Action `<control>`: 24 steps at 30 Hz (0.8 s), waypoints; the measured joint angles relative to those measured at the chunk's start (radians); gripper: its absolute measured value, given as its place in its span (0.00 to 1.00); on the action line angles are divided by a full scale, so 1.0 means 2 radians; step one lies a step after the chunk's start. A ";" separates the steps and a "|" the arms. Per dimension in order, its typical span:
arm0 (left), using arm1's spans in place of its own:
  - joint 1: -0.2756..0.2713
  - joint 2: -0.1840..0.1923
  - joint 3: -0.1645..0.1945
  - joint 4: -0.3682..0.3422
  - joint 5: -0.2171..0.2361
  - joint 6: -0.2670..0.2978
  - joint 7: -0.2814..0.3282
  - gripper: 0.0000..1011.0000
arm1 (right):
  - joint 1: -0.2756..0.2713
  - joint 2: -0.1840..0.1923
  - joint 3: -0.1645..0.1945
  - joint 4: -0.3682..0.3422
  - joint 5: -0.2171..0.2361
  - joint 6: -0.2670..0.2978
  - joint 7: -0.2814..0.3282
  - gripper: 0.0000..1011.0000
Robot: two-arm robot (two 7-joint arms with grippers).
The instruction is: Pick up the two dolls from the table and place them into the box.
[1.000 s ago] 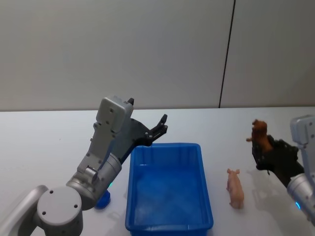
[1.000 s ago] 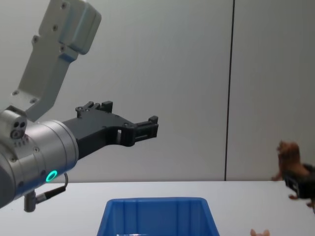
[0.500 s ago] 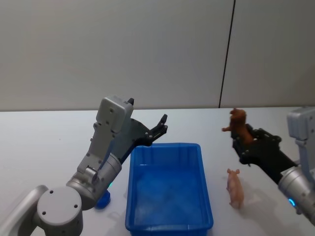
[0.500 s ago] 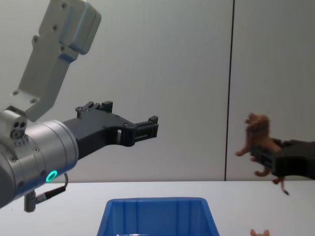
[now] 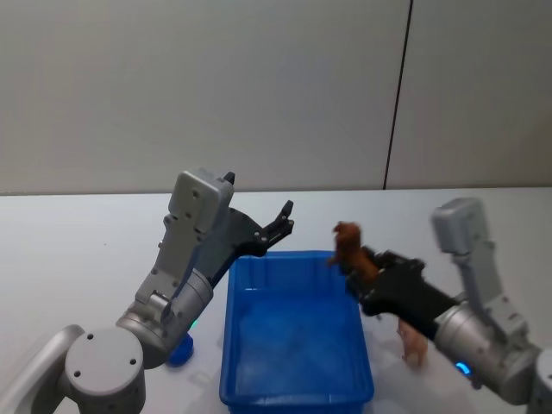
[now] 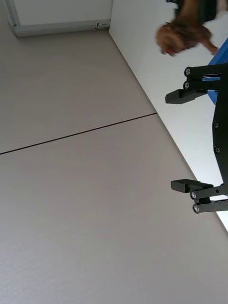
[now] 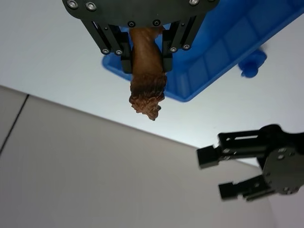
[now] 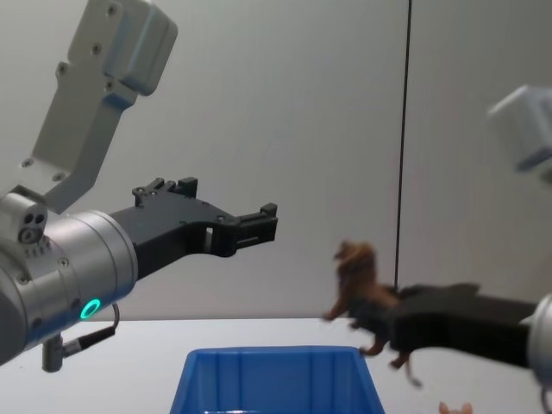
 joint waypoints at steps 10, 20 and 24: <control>0.000 0.000 0.000 0.000 0.000 0.000 0.000 0.99 | 0.020 -0.027 -0.026 0.032 -0.038 0.039 0.015 0.47; 0.000 0.000 0.000 0.000 0.000 0.000 0.000 0.99 | 0.028 -0.038 -0.036 0.046 -0.053 0.053 0.020 0.75; 0.000 0.000 0.000 0.000 0.000 0.000 0.000 0.99 | 0.029 -0.038 -0.036 0.045 -0.052 0.053 0.020 0.87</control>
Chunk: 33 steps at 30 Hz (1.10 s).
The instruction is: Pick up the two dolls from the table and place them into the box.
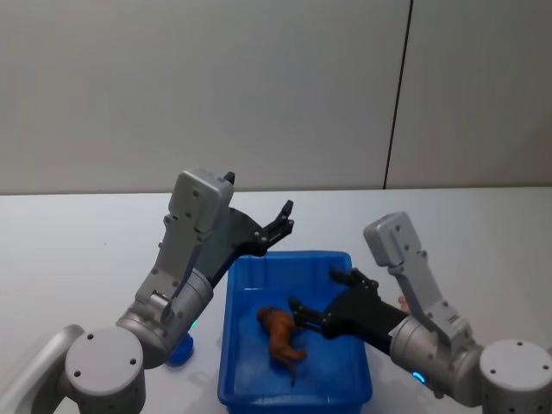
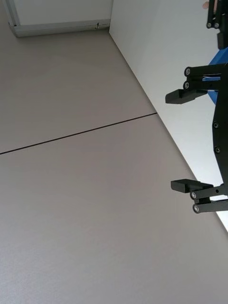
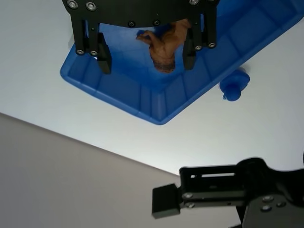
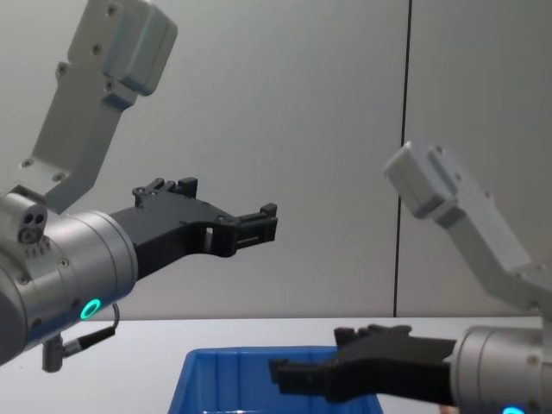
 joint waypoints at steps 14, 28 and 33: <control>0.000 0.000 0.000 0.000 0.000 0.000 0.000 0.99 | -0.016 0.040 0.042 -0.052 0.055 -0.023 -0.027 0.99; 0.000 0.000 0.000 0.000 0.000 0.000 0.000 0.99 | -0.064 0.102 0.087 -0.109 0.115 0.016 -0.046 0.99; 0.000 0.000 0.000 0.000 0.000 0.000 0.000 0.99 | -0.078 0.115 0.092 -0.119 0.122 0.038 -0.045 0.99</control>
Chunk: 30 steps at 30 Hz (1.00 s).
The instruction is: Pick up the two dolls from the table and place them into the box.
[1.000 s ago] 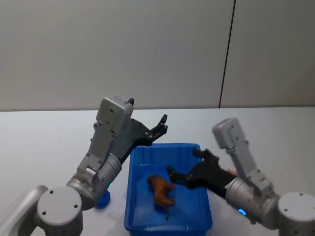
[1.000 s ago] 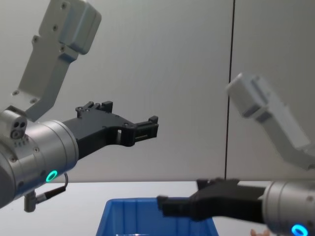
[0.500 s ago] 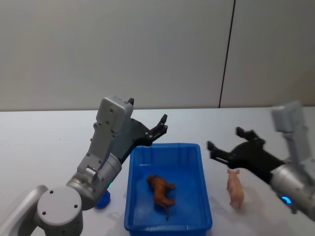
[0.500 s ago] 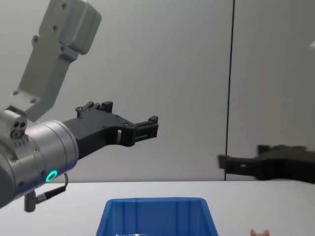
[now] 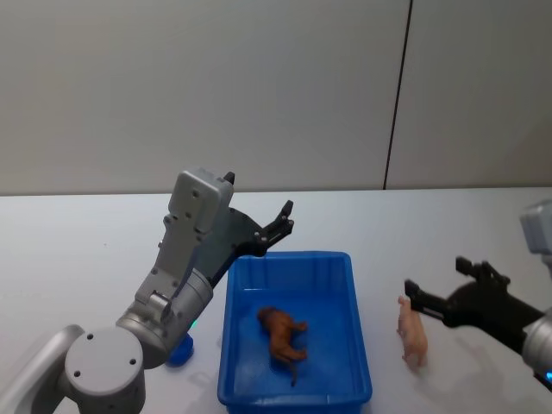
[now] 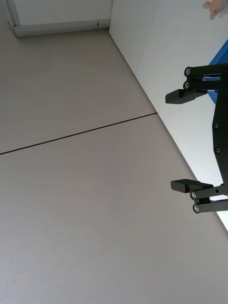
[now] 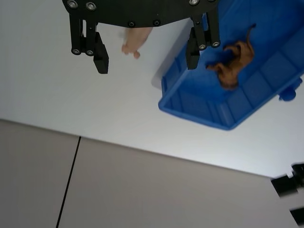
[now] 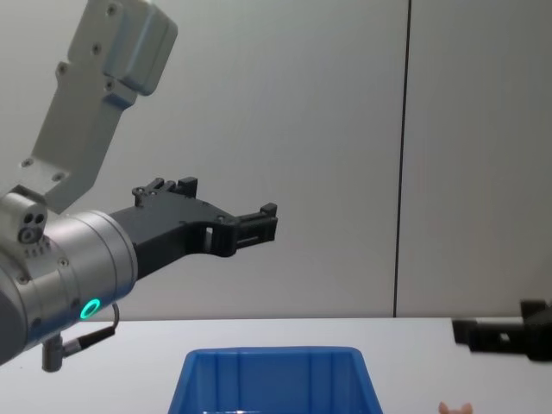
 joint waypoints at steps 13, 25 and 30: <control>0.000 0.000 0.000 0.000 0.000 0.000 0.000 0.99 | -0.034 0.019 -0.003 -0.004 -0.016 0.060 -0.017 0.99; 0.000 0.000 0.000 0.000 0.000 0.000 0.000 0.99 | -0.035 0.001 -0.023 0.027 -0.050 0.069 -0.037 0.99; 0.000 0.000 0.000 0.000 0.000 0.000 0.000 0.99 | -0.023 -0.014 -0.032 0.047 -0.065 0.055 -0.041 0.99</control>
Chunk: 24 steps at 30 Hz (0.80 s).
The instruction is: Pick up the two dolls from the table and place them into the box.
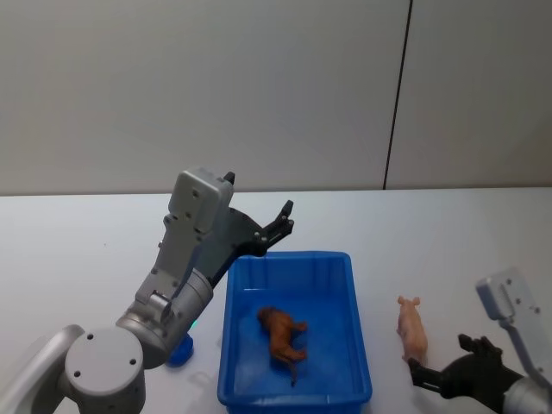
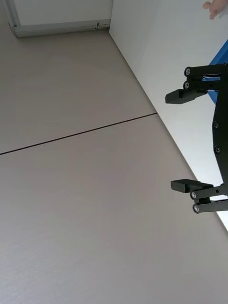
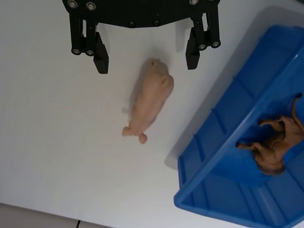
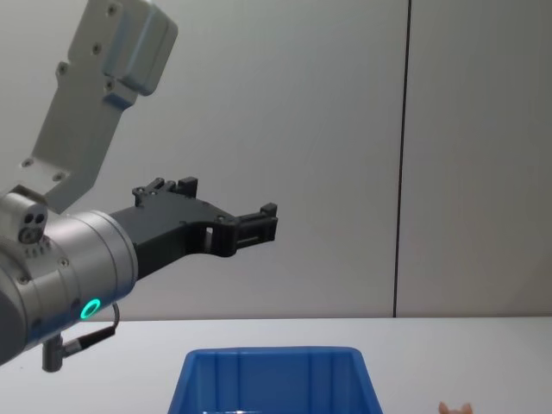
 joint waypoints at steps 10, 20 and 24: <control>0.000 0.000 0.000 0.000 0.000 0.000 0.000 0.99 | 0.025 -0.027 -0.012 0.035 -0.019 -0.025 -0.012 0.99; 0.000 0.000 0.000 0.000 0.000 0.000 0.000 0.99 | 0.052 -0.051 -0.019 0.076 -0.031 -0.027 -0.028 0.99; 0.000 0.000 0.000 0.000 0.000 0.000 0.000 0.99 | 0.066 -0.061 -0.023 0.096 -0.037 -0.027 -0.031 0.99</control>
